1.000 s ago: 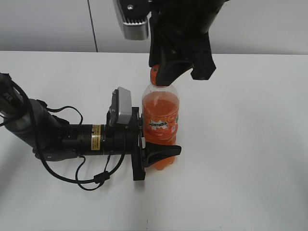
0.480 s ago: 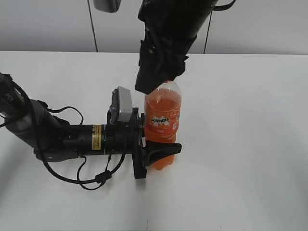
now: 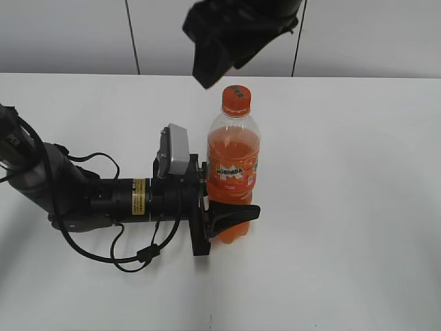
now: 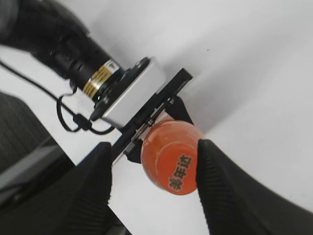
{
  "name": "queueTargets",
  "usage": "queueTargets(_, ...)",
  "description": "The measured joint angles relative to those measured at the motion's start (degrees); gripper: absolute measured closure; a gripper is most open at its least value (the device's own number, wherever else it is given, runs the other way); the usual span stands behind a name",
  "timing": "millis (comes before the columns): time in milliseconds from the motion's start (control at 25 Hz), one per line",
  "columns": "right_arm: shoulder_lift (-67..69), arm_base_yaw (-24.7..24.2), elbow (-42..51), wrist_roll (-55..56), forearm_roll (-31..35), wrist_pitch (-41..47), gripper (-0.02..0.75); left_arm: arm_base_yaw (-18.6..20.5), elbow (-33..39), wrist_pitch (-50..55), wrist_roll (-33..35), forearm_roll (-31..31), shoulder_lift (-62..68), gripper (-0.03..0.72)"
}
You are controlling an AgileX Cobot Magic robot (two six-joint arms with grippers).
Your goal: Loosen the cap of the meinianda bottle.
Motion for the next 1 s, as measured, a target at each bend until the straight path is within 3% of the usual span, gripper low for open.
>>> queueTargets(320, -0.9, 0.0, -6.7, 22.1, -3.8, -0.1, 0.319, 0.0, 0.0, 0.0, 0.0, 0.0, 0.0, 0.302)
queueTargets(1000, 1.5, -0.1, 0.0, 29.0, -5.7, 0.0, 0.317, 0.0, 0.0, 0.0, 0.0, 0.0, 0.0, 0.302)
